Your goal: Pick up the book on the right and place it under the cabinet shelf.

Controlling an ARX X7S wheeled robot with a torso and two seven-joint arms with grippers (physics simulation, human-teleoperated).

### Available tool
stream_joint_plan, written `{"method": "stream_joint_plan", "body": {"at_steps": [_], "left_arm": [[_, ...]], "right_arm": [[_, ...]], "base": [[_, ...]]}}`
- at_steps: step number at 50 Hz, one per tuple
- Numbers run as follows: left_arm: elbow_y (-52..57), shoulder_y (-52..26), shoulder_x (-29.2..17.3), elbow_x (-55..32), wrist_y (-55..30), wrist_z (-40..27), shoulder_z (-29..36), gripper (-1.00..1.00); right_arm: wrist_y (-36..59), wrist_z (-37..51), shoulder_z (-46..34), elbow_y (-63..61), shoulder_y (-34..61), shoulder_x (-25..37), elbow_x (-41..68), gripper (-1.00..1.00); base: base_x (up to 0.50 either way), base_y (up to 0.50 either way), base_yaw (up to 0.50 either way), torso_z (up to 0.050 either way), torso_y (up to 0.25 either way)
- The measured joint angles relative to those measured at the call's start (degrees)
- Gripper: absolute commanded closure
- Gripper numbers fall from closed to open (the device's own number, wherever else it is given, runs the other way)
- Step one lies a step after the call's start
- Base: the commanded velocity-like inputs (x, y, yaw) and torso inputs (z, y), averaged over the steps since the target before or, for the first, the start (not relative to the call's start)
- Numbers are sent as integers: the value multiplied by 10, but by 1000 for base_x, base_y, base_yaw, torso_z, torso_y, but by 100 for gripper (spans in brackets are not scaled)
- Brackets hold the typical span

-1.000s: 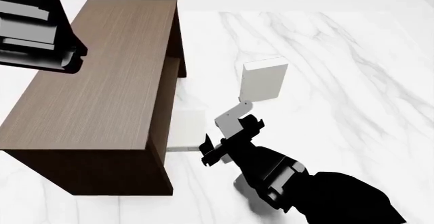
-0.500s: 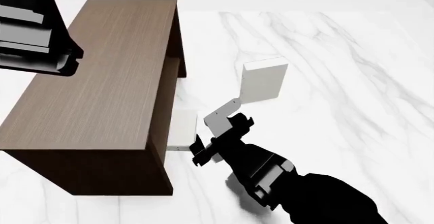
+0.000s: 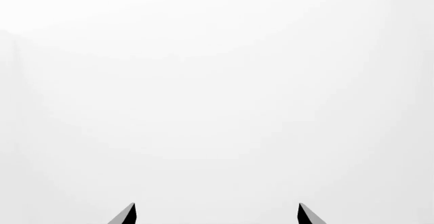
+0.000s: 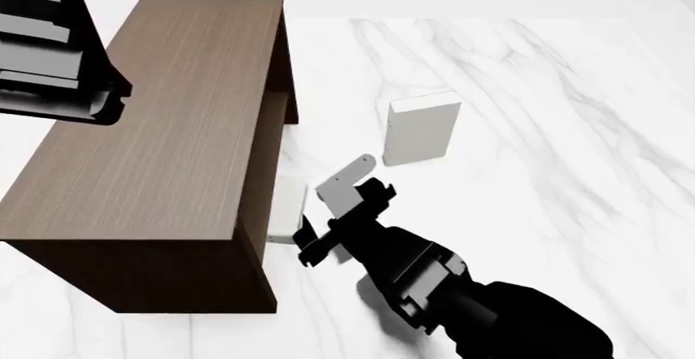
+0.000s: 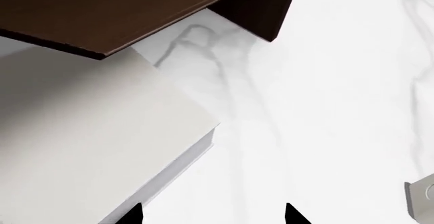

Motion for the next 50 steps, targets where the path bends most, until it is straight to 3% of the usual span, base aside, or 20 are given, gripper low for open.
{"method": "stream_joint_plan", "body": {"at_steps": [50], "left_arm": [[5, 30, -37, -4, 32, 2, -21, -100]], "right_arm": [[81, -32, 17, -39, 18, -2, -17, -100]], "base": [[0, 0, 0, 0, 0]]}}
